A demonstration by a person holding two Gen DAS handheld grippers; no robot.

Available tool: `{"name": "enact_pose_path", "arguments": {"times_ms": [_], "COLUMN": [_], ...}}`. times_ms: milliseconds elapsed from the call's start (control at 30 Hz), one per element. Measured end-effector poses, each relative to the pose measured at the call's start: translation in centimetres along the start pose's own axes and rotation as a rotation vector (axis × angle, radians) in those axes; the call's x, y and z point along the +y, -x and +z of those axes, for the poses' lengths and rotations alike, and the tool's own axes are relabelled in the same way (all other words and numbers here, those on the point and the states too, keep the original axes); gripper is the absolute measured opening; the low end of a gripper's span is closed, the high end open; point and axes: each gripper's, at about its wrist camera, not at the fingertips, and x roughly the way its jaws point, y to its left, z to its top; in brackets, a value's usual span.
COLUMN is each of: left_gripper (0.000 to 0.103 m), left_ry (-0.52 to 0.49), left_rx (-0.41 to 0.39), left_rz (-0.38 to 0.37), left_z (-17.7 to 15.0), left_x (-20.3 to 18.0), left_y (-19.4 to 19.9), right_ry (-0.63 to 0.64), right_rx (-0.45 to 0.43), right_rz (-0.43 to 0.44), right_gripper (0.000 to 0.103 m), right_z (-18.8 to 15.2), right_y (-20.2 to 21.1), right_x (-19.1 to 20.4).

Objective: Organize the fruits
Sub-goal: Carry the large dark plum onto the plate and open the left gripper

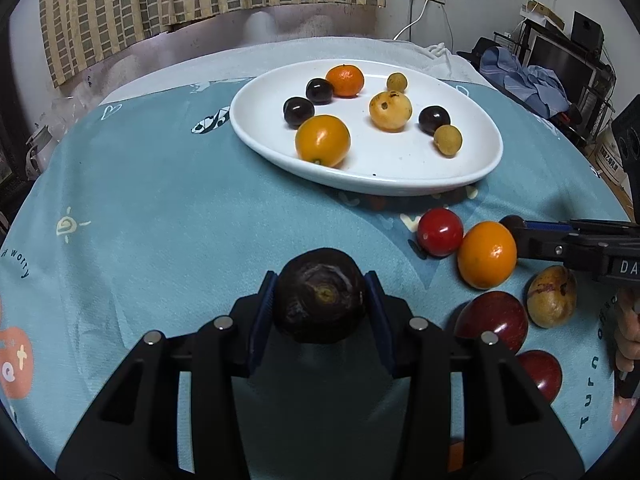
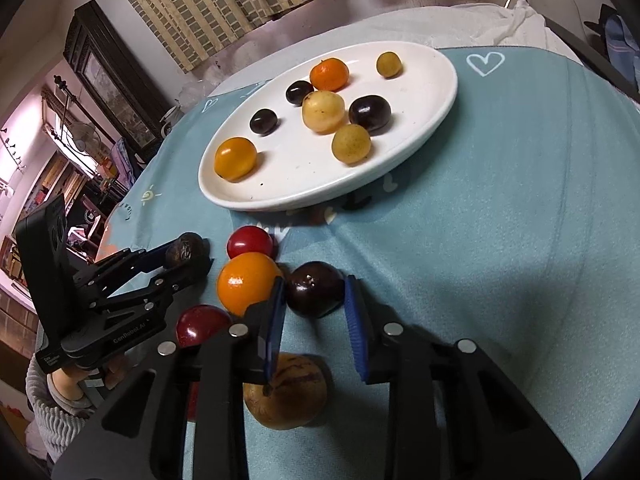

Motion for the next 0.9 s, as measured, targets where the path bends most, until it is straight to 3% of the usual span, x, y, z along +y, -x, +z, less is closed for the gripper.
{"name": "enact_pose_path", "arguments": {"times_ms": [133,267,433,667,833,900], "left_gripper": [0.044,0.044,0.044,0.045,0.045,0.065], "left_ry": [0.025,0.063,0.061,-0.042,-0.056,-0.032], "left_rx": [-0.062,-0.145,-0.155,-0.109,-0.060,-0.057], "left_rz": [-0.028,-0.044,-0.034,-0.106,-0.135,-0.147], "left_z": [0.4,1.9,5.5,8.9,9.7,9.9], "left_x": [0.4,0.8,-0.2,-5.4,-5.9,-5.4], "left_y": [1.8,4.6,4.6,0.2,-2.1,-2.2], "right_ry": [0.001,0.043,0.078,0.052,-0.002,-0.043], "right_rx": [-0.060,-0.194,-0.259,-0.257,-0.226,-0.207], "right_rz": [0.022,0.007,-0.044,-0.115,-0.138,-0.138], "right_gripper": [0.029,0.029,0.029,0.029,0.031,0.032], "right_z": [0.2,0.8,4.3,9.1,11.0,11.6], "right_y": [2.0,6.0,7.8,4.2,0.3,-1.0], "right_x": [0.1,1.1,1.7,-0.1,-2.3,-3.4]}}
